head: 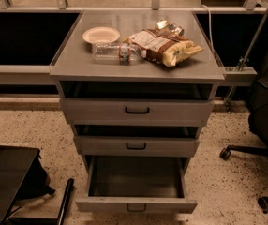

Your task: Close bottom drawer

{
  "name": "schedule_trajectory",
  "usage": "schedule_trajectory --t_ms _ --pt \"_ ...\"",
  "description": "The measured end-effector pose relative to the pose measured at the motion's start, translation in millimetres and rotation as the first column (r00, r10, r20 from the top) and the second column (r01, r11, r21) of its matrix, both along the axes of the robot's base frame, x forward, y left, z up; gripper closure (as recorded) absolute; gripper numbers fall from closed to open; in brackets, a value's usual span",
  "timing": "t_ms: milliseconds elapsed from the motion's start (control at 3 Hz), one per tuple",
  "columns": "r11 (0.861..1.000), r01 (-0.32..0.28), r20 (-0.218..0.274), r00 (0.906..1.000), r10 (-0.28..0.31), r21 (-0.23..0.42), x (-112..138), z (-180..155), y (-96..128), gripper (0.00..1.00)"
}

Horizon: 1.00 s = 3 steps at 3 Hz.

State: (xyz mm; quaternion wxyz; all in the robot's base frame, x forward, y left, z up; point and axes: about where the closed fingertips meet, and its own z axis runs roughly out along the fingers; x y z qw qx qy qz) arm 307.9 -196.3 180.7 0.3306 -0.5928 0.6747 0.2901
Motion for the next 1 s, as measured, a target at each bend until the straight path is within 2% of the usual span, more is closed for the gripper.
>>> schedule_trajectory --t_ms 333,667,1000 --pt "1.0 -0.004 -0.028 0.9996 0.005 0.028 6.1 -19.5 -4.1 0.0" --pt "0.992 -0.038 -0.09 0.9947 0.049 0.117 5.3 -56.7 7.5 0.0" --pt "0.991 -0.03 -0.079 0.996 0.041 0.132 36.0 -79.8 -3.4 0.0"
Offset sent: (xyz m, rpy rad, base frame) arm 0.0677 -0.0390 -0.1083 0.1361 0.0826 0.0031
